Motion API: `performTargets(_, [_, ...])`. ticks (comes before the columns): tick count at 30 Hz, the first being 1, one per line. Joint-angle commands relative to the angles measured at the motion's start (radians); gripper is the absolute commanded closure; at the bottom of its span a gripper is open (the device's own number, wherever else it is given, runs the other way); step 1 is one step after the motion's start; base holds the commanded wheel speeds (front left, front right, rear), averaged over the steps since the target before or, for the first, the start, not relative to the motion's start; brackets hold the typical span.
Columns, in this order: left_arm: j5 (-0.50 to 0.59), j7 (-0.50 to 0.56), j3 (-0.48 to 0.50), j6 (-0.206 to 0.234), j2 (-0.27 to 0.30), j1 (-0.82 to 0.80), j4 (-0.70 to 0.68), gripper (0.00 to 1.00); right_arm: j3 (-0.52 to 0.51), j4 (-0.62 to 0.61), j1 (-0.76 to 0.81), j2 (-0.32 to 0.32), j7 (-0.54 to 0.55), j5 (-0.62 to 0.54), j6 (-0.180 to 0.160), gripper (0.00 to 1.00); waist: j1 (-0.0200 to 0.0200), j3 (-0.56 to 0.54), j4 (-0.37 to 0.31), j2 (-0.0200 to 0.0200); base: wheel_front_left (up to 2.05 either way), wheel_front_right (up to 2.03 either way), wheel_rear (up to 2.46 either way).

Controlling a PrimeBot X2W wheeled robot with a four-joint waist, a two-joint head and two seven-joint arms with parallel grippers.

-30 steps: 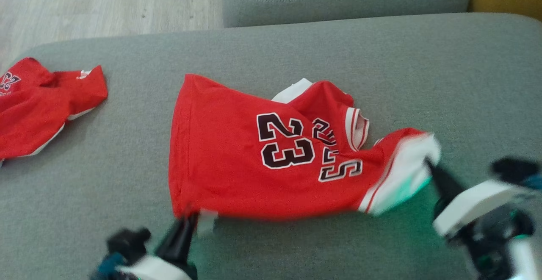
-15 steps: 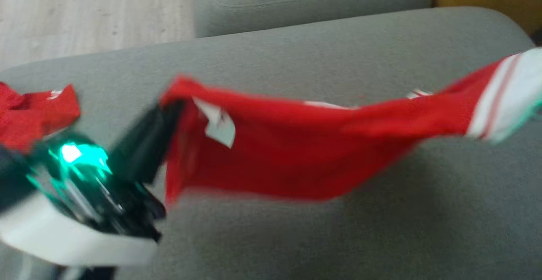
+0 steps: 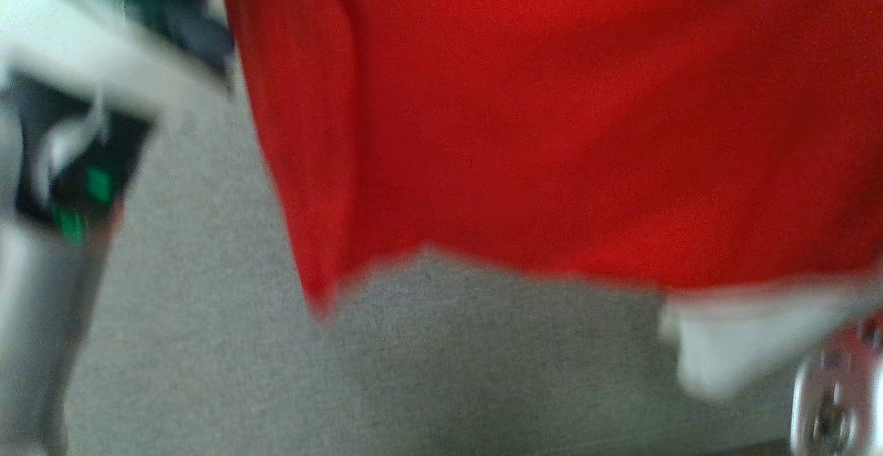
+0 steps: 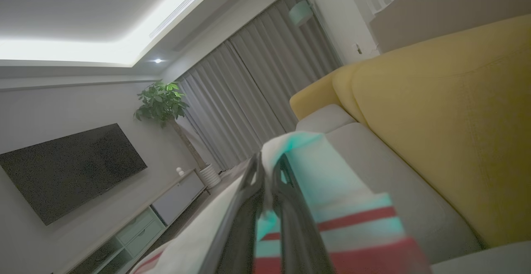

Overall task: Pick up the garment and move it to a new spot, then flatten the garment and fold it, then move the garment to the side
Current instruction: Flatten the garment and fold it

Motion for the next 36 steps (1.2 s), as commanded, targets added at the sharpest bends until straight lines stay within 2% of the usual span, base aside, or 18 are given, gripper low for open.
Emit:
performTargets(1, [0.035,-0.018,0.034,-0.011,0.017,-0.120,0.057,1.00,0.040,0.041,-0.117,-0.004,-0.034,-0.049,-0.001,1.00,-0.0003,0.097,0.014,0.0000,0.00,0.00,0.00])
performTargets(5, [0.135,-0.114,0.013,-0.029,-0.027,-0.355,0.311,1.00,0.057,0.284,-0.359,-0.004,-0.173,-0.143,-0.001,1.00,-0.0003,0.189,0.022,0.0000,0.00,0.00,0.00])
performTargets(9, [0.230,-0.285,0.005,-0.041,-0.065,-0.566,0.534,1.00,0.074,0.498,-0.576,-0.004,-0.348,-0.170,-0.001,1.00,-0.0003,0.251,0.020,0.0000,0.00,0.00,0.00])
performTargets(12, [0.283,-0.419,-0.017,-0.049,-0.079,-0.662,0.665,1.00,0.098,0.617,-0.668,-0.004,-0.451,-0.172,-0.001,1.00,-0.0003,0.271,0.014,0.0000,0.00,0.00,0.00])
performTargets(14, [0.296,-0.489,-0.041,-0.054,-0.087,-0.683,0.737,1.00,0.123,0.675,-0.674,-0.004,-0.491,-0.166,-0.001,1.00,-0.0003,0.273,0.011,0.0000,0.00,0.00,0.00])
performTargets(17, [0.291,-0.557,-0.105,-0.057,-0.084,-0.652,0.809,1.00,0.160,0.725,-0.600,-0.004,-0.525,-0.159,-0.001,1.00,-0.0003,0.262,0.007,0.0000,0.00,0.00,0.00])
performTargets(19, [0.276,-0.606,-0.172,-0.058,-0.066,-0.587,0.821,1.00,0.190,0.732,-0.495,-0.004,-0.539,-0.151,-0.001,1.00,-0.0003,0.238,0.004,0.0000,0.00,0.00,0.00])
performTargets(20, [0.276,-0.606,-0.172,-0.058,-0.066,-0.587,0.821,1.00,0.190,0.732,-0.495,-0.004,-0.539,-0.151,-0.001,1.00,-0.0003,0.238,0.004,0.0000,0.00,0.00,0.00])
performTargets(24, [0.210,-0.653,-0.304,-0.058,-0.009,-0.413,0.813,1.00,0.219,0.710,-0.245,-0.004,-0.547,-0.138,-0.001,1.00,-0.0003,0.181,0.001,0.0000,0.00,0.00,0.00])
performTargets(28, [0.160,-0.689,-0.400,-0.058,0.057,-0.215,0.771,1.00,0.223,0.661,-0.002,-0.004,-0.526,-0.124,-0.001,1.00,-0.0003,0.124,0.001,0.0000,0.00,0.00,0.00])
performTargets(31, [0.140,-0.707,-0.434,-0.058,0.093,-0.078,0.732,1.00,0.215,0.598,0.152,-0.004,-0.491,-0.123,-0.001,1.00,-0.0003,0.088,0.008,0.0000,0.00,0.00,0.00])
performTargets(36, [0.141,-0.726,-0.464,-0.040,0.100,0.122,0.665,1.00,0.197,0.479,0.370,-0.004,-0.423,-0.139,-0.001,1.00,-0.0003,0.022,0.028,0.0000,0.00,0.00,0.00])
